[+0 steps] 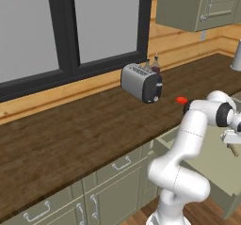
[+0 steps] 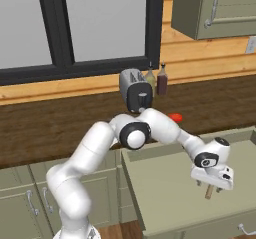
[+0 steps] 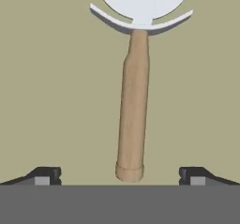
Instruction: Pick the pizza cutter from the drawer and place it on the counter.
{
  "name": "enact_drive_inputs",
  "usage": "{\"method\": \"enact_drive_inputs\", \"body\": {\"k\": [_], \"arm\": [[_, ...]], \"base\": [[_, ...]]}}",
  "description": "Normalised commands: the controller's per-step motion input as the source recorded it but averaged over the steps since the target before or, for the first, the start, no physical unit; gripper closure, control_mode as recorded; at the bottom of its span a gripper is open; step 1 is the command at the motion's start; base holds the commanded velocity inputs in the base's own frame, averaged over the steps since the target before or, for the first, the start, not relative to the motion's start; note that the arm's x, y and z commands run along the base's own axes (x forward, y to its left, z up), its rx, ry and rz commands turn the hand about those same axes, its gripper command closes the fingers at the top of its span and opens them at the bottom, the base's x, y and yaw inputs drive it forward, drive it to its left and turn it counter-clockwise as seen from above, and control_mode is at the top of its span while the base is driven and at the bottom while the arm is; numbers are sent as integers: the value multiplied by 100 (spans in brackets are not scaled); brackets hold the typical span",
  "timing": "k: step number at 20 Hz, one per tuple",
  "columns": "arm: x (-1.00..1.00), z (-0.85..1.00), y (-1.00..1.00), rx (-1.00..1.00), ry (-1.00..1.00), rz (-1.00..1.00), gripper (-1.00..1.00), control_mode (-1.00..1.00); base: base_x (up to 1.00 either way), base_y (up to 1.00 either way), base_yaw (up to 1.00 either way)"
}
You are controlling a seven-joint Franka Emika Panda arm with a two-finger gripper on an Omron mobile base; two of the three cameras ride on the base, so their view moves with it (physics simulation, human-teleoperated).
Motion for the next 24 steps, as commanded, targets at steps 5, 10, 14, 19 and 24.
{"method": "enact_drive_inputs", "body": {"k": [5,10,14,19,24], "arm": [[28,-30,-15,-6,0,1,-100,-100],[31,-25,-42,0,4,3,100,-100],[22,-18,-36,1,3,3,100,-100],[-10,1,-4,0,0,4,100,-100],[-47,45,11,0,-5,1,100,-100]], "base": [[0,0,0],[0,0,0],[0,0,0],[0,0,0],[0,0,0]]}}
